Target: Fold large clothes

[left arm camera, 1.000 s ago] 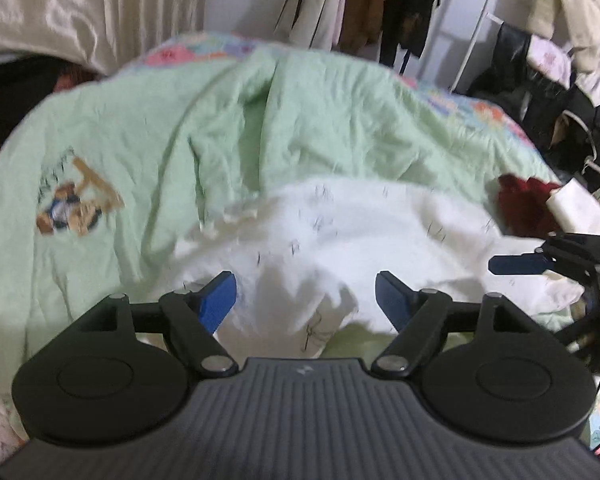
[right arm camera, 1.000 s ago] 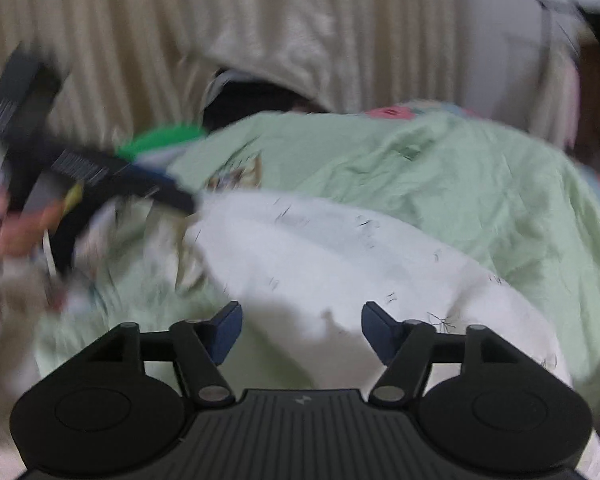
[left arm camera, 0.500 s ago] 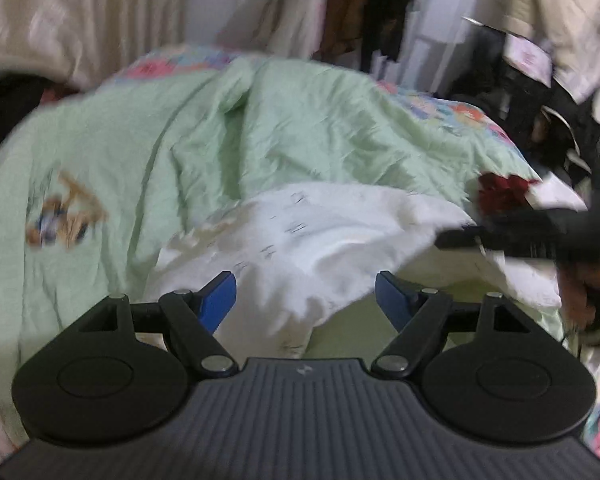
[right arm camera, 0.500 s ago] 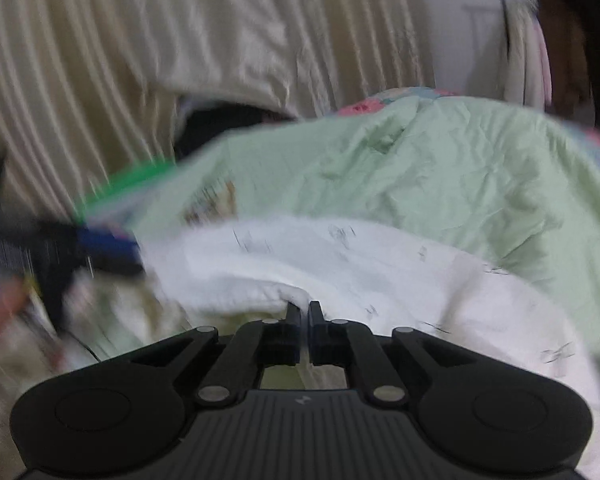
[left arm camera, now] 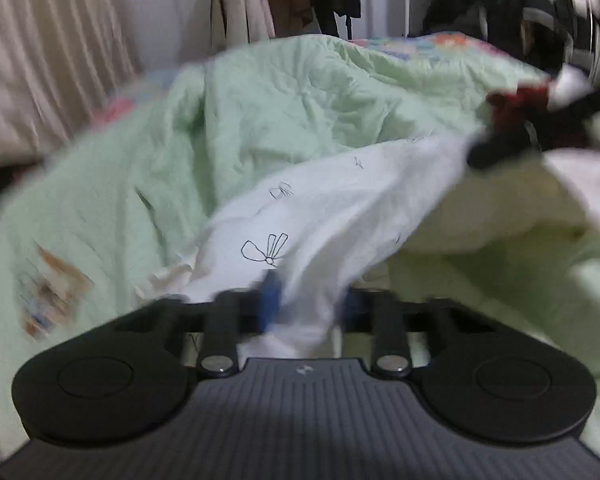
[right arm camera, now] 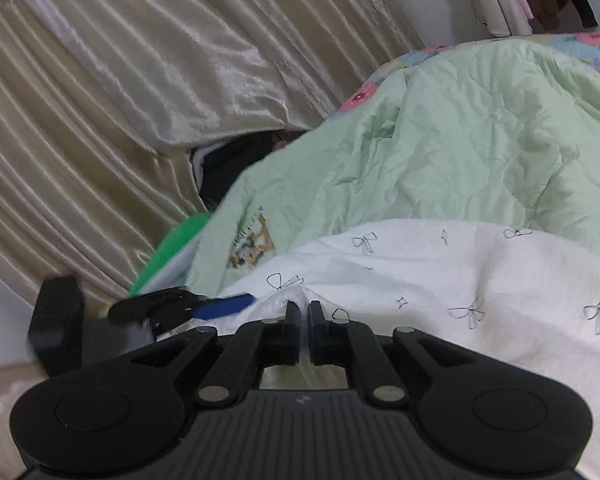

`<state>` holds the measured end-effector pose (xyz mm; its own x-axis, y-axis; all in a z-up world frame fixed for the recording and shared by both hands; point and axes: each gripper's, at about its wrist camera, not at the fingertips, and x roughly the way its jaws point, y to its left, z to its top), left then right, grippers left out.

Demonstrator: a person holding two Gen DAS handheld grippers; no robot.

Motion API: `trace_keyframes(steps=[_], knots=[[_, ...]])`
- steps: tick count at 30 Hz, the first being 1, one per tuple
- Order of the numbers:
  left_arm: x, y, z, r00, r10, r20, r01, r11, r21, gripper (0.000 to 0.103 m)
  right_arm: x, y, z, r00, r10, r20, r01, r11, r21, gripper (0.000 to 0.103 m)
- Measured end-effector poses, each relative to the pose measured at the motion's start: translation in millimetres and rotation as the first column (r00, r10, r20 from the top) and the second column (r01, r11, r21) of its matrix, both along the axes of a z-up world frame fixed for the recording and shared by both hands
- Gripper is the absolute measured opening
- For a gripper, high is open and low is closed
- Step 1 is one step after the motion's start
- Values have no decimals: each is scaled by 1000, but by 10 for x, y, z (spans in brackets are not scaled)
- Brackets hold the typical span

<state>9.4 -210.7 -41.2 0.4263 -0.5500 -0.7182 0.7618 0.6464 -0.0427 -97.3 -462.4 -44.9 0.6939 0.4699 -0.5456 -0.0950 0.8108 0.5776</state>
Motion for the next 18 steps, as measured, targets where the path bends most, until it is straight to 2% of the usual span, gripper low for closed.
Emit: trace_keyframes(steps=[1, 3, 5, 7, 9, 10, 12, 13, 16, 18], knots=[[70, 77, 27, 999, 11, -34, -12, 999, -47, 20, 6, 25, -6, 1000, 12, -6, -12, 1000, -15, 12], [145, 151, 75, 999, 16, -42, -19, 997, -78, 20, -1, 57, -7, 1000, 19, -7, -19, 999, -41, 18], [235, 179, 107, 998, 20, -64, -26, 995, -93, 20, -5, 109, -19, 1000, 26, -7, -27, 995, -92, 31], [351, 194, 138, 993, 11, -121, -26, 992, -122, 20, -43, 167, -27, 999, 39, -12, -40, 990, -135, 34], [394, 196, 158, 990, 0, -143, -20, 990, -140, 21, -65, 206, -43, 998, 56, -15, -58, 985, -164, 34], [388, 190, 169, 990, -8, -139, -12, 990, -140, 21, -85, 249, -59, 997, 72, -21, -75, 978, -197, 33], [360, 190, 190, 992, -10, -126, -8, 990, -141, 22, -102, 281, -66, 997, 79, -27, -83, 970, -230, 23], [342, 193, 201, 993, -8, -117, -9, 990, -142, 22, -110, 313, -76, 996, 80, -34, -86, 961, -262, 3], [288, 202, 235, 996, -2, -92, -11, 990, -144, 28, -137, 336, -40, 999, 43, -6, -43, 953, -298, 2], [252, 208, 257, 997, 2, -75, -13, 989, -145, 55, -160, 289, 44, 999, -5, 44, 18, 957, -289, 2]])
